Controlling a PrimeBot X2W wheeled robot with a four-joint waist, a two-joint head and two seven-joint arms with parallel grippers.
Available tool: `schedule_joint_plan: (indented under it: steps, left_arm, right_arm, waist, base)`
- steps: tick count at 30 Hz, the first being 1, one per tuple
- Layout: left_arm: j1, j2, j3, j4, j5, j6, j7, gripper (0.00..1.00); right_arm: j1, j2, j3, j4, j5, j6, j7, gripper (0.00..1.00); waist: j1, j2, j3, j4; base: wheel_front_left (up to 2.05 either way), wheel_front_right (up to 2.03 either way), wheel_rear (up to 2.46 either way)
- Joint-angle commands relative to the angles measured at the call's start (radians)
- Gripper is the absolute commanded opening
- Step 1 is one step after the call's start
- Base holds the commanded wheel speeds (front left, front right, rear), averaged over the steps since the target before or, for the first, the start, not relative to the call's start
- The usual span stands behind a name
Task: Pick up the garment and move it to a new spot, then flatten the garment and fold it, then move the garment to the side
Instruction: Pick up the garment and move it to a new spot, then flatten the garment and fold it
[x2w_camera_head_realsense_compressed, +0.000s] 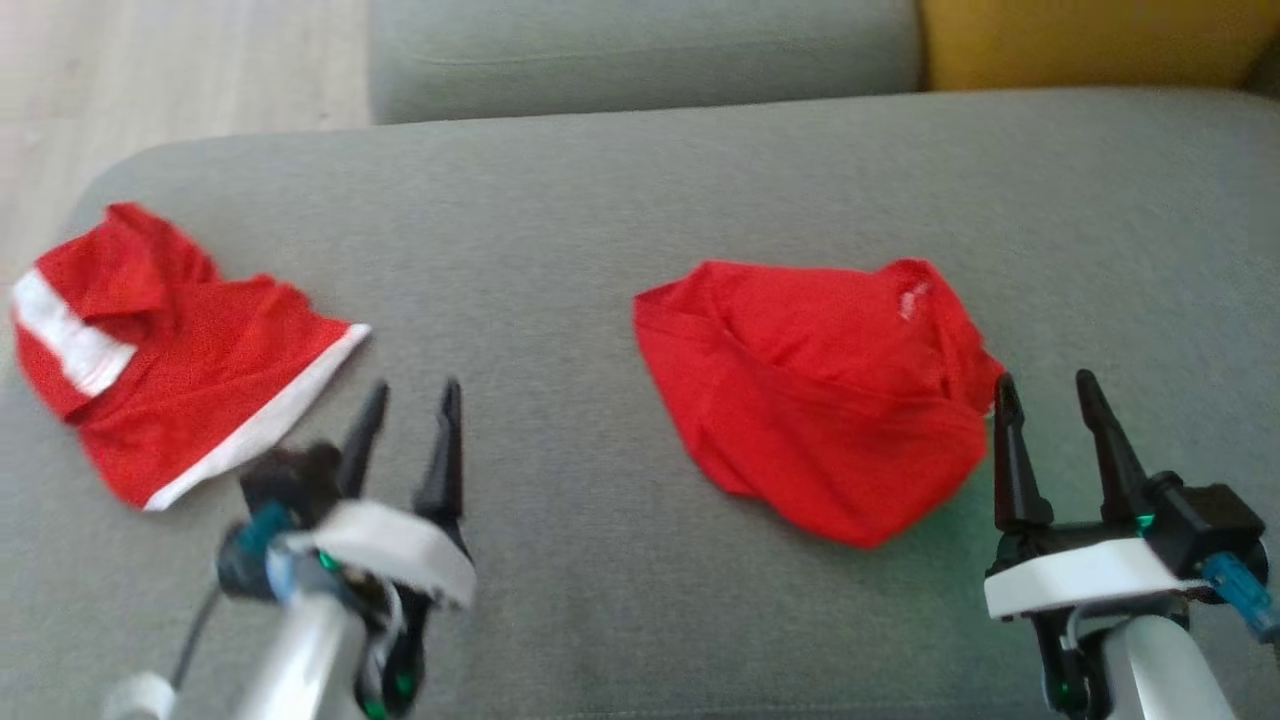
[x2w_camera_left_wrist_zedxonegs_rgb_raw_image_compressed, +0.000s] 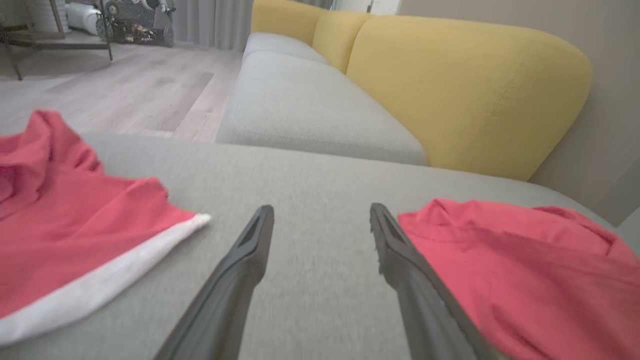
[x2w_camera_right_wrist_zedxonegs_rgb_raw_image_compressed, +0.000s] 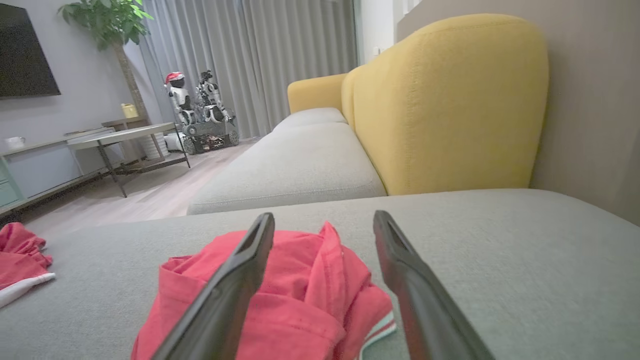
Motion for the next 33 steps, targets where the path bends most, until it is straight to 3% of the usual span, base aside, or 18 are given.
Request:
schedule_joint_plan:
  steps: [1, 6, 12, 21, 31, 32, 33]
  left_arm:
    - [-0.012, -0.005, 0.043, -0.048, 0.018, -0.006, -0.006, 1.00]
    - [0.030, -0.037, 0.065, -0.065, 0.034, -0.019, -0.006, 1.00]
    - [0.015, -0.063, 0.079, -0.063, 0.060, -0.045, -0.006, 1.00]
    - [0.005, -0.071, 0.079, -0.045, 0.047, -0.061, -0.006, 1.00]
    - [-0.008, -0.072, 0.035, -0.043, 0.003, -0.041, -0.006, 1.00]
    - [-0.008, -0.072, 0.033, -0.043, 0.000, -0.039, -0.006, 1.00]
    - [-0.008, -0.072, 0.031, -0.042, -0.003, -0.037, -0.006, 1.00]
  right_arm:
    - [-0.016, -0.006, 0.024, -0.022, -0.012, -0.001, -0.011, 1.00]
    - [-0.028, -0.006, 0.058, -0.012, -0.029, -0.001, -0.009, 1.00]
    - [-0.112, -0.007, 0.191, 0.020, -0.095, -0.001, 0.078, 1.00]
    - [-0.249, -0.090, 0.351, 0.128, -0.100, -0.001, 0.200, 1.00]
    - [-0.361, -0.162, 0.476, 0.225, -0.042, -0.001, 0.303, 1.00]
    - [-0.365, -0.166, 0.484, 0.232, -0.035, -0.001, 0.311, 0.96]
    - [-0.369, -0.170, 0.489, 0.238, -0.030, -0.001, 0.321, 0.27]
  waist:
    - [0.0000, -0.0001, -0.013, 0.034]
    - [0.0000, -0.0001, -0.006, 0.061]
    - [0.0000, -0.0001, 0.022, 0.097]
    - [0.0000, -0.0001, 0.064, 0.139]
    - [0.0000, -0.0001, 0.089, 0.170]
    - [0.0000, -0.0001, 0.088, 0.171]
    - [0.0000, -0.0001, 0.087, 0.171]
  base:
    - [0.00, 0.00, 0.00]
    - [0.00, 0.00, 0.00]
    - [0.00, 0.00, 0.00]
    - [0.00, 0.00, 0.00]
    - [0.00, 0.00, 0.00]
    - [0.00, 0.00, 0.00]
    - [0.00, 0.00, 0.00]
